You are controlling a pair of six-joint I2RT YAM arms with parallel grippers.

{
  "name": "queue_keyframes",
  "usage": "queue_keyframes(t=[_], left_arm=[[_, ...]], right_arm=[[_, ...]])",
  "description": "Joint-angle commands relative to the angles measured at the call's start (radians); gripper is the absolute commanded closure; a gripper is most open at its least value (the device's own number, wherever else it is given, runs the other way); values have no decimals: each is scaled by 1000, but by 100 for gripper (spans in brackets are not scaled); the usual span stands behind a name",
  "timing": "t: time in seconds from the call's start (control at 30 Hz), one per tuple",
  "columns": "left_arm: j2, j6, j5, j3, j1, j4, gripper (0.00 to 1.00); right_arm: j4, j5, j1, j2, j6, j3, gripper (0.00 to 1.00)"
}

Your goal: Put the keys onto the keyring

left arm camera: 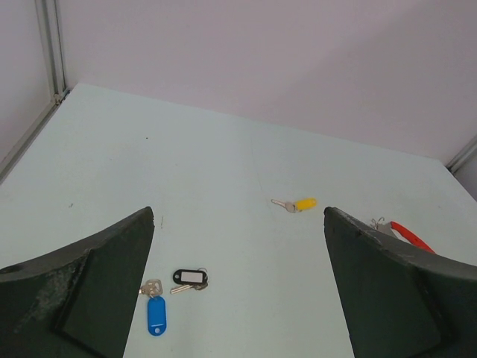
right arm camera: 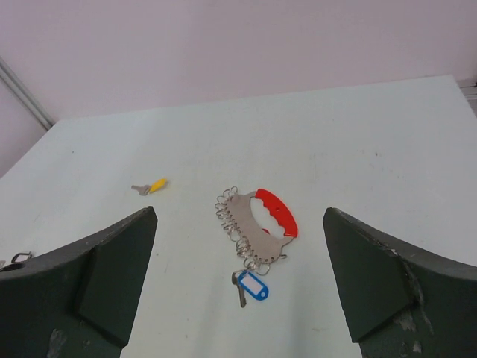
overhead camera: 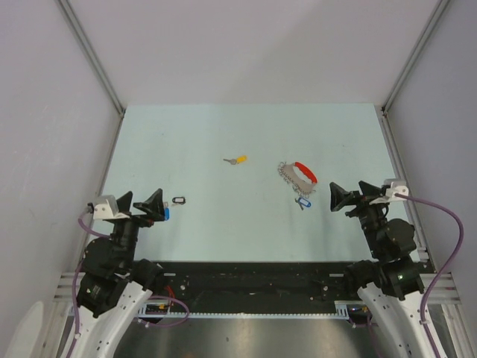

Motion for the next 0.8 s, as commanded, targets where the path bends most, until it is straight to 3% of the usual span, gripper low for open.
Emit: queue_keyframes(t=[0.0, 0.77], left_arm=[[-83, 0, -27, 17, 11, -2, 0], [-142, 19, 98, 33, 86, -6, 0]], right_arm=[[-96, 57, -3, -32, -33, 73, 0], [-90, 94, -4, -9, -41, 84, 0]])
